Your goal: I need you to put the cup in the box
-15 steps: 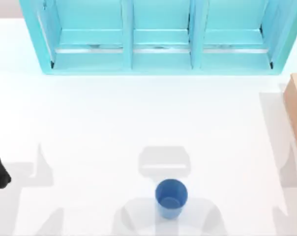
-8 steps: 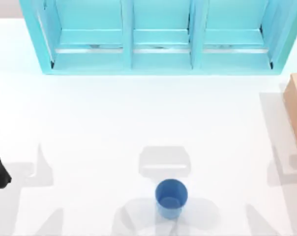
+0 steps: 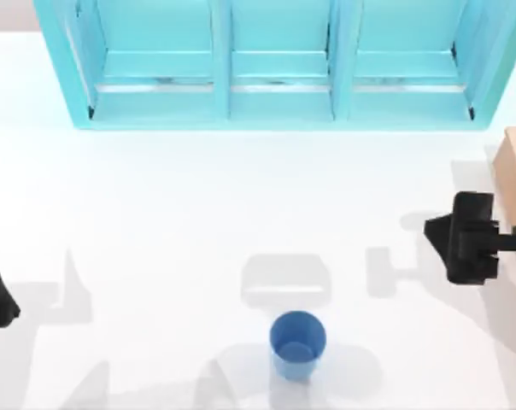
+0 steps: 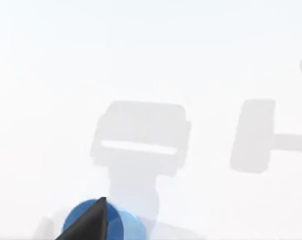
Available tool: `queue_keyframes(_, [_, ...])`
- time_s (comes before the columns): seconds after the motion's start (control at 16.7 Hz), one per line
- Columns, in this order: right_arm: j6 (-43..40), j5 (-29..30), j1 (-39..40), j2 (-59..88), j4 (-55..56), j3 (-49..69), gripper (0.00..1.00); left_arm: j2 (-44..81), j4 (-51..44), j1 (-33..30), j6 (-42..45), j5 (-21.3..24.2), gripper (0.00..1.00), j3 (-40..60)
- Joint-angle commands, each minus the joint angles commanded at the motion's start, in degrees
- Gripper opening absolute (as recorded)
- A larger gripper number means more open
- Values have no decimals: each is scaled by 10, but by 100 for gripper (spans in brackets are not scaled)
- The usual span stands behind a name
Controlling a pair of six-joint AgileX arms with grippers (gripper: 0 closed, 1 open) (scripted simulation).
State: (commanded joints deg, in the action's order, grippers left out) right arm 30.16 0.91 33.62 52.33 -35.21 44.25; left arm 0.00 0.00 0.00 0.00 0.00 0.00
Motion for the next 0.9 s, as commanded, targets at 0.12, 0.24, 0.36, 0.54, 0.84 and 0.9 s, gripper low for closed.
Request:
queue_keyframes(0.12, [53,-1,51,123,-80,91,100,0,0,0,0,0,100,0])
queue_keyframes(0.24, [99,-2,91,231,-156,175,100,0,0,0,0,0,100,0])
queue_keyframes(0.36, [136,-4,121,325,-223,252,100,0,0,0,0,0,100,0])
queue_keyframes(0.54, [175,-7,148,443,-302,352,100,0,0,0,0,0,100,0])
queue_keyframes(0.84, [202,-9,159,537,-367,438,100,0,0,0,0,0,100,0])
queue_keyframes(0.9, [202,-9,159,539,-368,440,100,0,0,0,0,0,100,0])
